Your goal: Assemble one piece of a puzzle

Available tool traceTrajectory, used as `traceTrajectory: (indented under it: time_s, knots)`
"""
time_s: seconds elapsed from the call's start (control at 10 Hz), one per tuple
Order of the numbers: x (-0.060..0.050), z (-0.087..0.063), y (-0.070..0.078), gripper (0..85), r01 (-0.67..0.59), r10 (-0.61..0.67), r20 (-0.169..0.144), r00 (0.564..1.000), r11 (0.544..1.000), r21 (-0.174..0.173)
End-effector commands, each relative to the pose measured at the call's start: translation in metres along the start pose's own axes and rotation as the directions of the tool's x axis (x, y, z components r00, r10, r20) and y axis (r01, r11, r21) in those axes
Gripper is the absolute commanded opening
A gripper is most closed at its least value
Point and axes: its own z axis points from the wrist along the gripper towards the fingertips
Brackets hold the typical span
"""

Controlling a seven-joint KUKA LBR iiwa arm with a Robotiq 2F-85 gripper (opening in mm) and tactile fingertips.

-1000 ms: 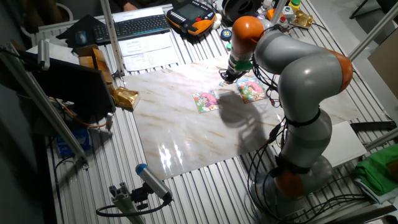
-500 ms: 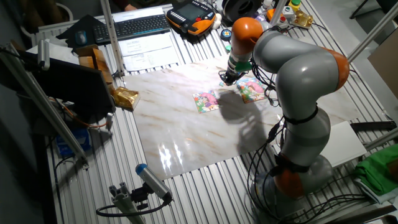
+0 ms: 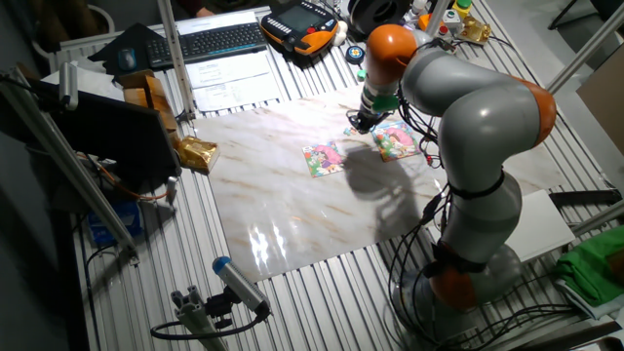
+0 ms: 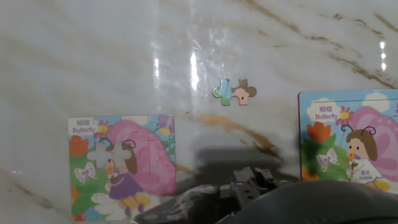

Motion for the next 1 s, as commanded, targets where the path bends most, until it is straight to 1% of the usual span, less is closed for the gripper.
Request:
traceTrajectory:
  time_s: [0.0,0.2,0.3,0.4,0.5,0.6,0.8,0.9]
  knots:
    - [0.0,0.0,0.0,0.7,-0.003,0.003,0.01,1.0,1.0,0.003]
    - [0.0,0.0,0.0,0.7,-0.008,0.007,0.026,1.0,1.0,0.02]
    - [0.0,0.0,0.0,0.7,-0.008,0.007,0.028,1.0,1.0,0.026]
    - [0.0,0.0,0.0,0.7,0.0,-0.001,0.03,1.0,0.999,0.042]
    - [0.0,0.0,0.0,0.7,0.005,-0.006,0.033,0.999,0.999,0.039]
    - [-0.008,-0.004,-0.004,0.7,0.011,-0.013,0.039,0.999,0.999,0.049]
    - [-0.02,-0.001,-0.012,0.7,0.017,-0.018,0.038,0.999,0.999,0.033]
    - [-0.023,0.004,-0.014,0.7,0.021,-0.022,0.042,0.999,1.0,0.013]
